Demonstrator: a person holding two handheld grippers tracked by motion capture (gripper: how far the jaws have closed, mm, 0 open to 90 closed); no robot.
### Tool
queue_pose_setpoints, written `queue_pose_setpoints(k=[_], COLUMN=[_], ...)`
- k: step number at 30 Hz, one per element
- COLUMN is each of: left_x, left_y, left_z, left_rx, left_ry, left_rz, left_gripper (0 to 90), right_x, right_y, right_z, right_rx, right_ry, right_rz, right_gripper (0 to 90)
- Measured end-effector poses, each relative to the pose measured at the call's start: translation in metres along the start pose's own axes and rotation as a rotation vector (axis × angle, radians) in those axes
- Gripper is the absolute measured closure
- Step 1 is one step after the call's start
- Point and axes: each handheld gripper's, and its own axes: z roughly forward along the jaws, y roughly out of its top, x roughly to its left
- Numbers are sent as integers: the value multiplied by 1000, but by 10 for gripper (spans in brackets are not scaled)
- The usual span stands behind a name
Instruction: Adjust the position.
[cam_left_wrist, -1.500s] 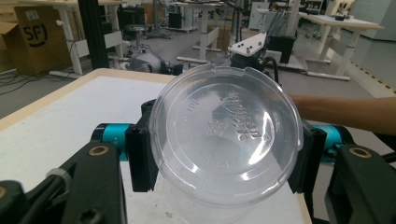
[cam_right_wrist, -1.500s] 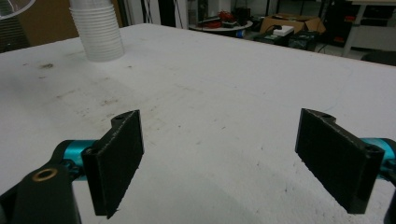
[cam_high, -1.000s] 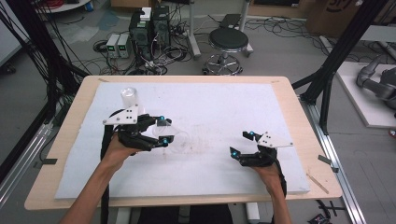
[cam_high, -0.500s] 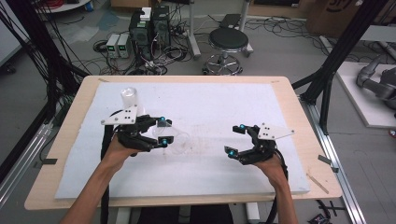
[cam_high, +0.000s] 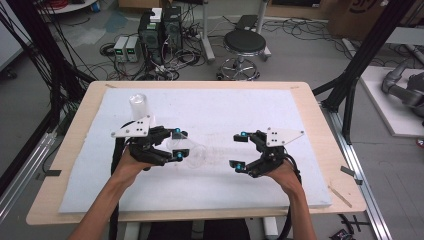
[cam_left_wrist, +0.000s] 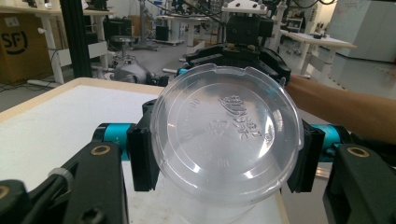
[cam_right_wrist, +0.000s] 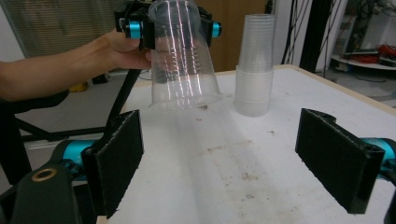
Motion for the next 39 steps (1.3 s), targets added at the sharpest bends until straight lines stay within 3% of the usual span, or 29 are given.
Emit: queue_pose_setpoints(k=[6,19,39], left_x=[-2,-5,-5], left_y=[-1,-1,-1], left_z=[7,14,20], left_rx=[3,2,-21], left_ry=[-14,-36,-59], left_rz=[2,9,-1], left_gripper=[406,406,406], right_x=[-1,1,9], right_y=[8,20,17], right_z=[12,60,89], right_rx=[-14,8,35], right_ry=[54,165,215], right_rz=[-9,-38,-54], right_gripper=[153,153,153])
